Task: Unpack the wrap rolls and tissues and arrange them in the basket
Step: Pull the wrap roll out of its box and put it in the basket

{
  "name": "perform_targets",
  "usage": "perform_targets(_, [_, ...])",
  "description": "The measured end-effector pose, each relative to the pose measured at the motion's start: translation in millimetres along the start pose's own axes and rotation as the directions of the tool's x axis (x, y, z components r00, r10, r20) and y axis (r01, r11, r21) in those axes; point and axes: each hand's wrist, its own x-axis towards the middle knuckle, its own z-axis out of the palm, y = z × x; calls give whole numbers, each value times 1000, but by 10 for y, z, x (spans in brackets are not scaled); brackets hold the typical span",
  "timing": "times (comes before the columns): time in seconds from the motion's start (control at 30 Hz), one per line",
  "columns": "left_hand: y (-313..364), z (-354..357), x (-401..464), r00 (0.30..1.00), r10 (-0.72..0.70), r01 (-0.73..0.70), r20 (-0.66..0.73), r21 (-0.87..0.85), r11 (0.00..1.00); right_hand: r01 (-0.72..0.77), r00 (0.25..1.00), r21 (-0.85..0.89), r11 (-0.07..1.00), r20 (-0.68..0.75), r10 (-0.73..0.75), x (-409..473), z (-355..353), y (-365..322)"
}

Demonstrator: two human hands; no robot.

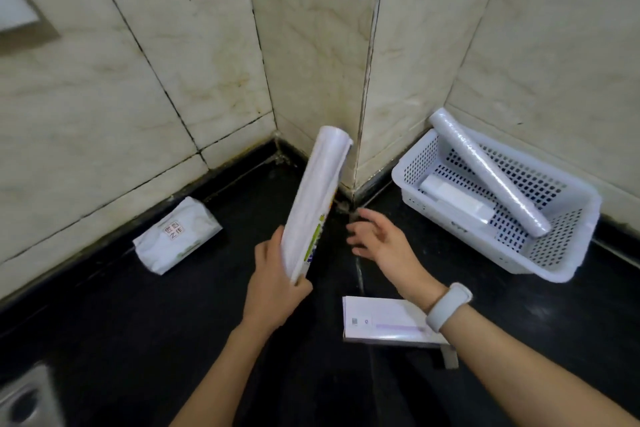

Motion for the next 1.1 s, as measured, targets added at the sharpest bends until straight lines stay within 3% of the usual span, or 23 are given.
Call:
perform_targets(0.07, [63,-68,-92,988,146,-150,44,108,983,-99,995,377,921,45,89,-26,94,-94])
perform_targets(0.13, [126,-70,-161,960,246,-263,134,128,956,-113,993,577,809,31,116,-87,134,-132])
perform_targets(0.2, [210,-42,-217,946,240,-242,216,-15,970,-76,991,641,763,-35,128,-167,115,-115])
perform_targets(0.27, [272,19,-283,939,193,-125,285,-240,963,-78,986,635,768,-64,153,-264,45,-68])
perform_targets(0.33, [327,107,-356,941,152,-35,302,-361,932,-115,980,604,789,-61,189,-344,-54,-32])
perform_targets(0.43, [414,188,-353,972,136,-59,191,-361,931,-137,974,593,794,-67,218,-432,-206,4])
perform_targets(0.57, [616,124,-169,985,129,-86,112,-323,943,-142,967,676,723,-63,249,-505,-401,36])
perform_targets(0.73, [759,50,59,997,78,-81,-23,-181,980,-128,956,685,717,-106,272,-578,-638,80])
perform_targets(0.83, [728,-2,168,980,9,-32,-197,-114,993,-37,934,692,721,-234,272,-611,-812,95])
perform_targets(0.93, [616,-43,258,959,97,-88,-266,47,995,39,879,728,685,-351,323,-635,-1031,130])
perform_targets(0.97, [580,-31,298,967,144,-116,-209,142,983,62,867,737,673,-374,329,-640,-1096,126])
perform_targets(1.03, [530,31,398,985,161,-170,55,344,924,89,863,731,677,-396,314,-643,-1187,96])
perform_targets(1.1, [502,116,470,923,13,-214,385,485,848,126,864,712,691,-421,275,-638,-1228,40])
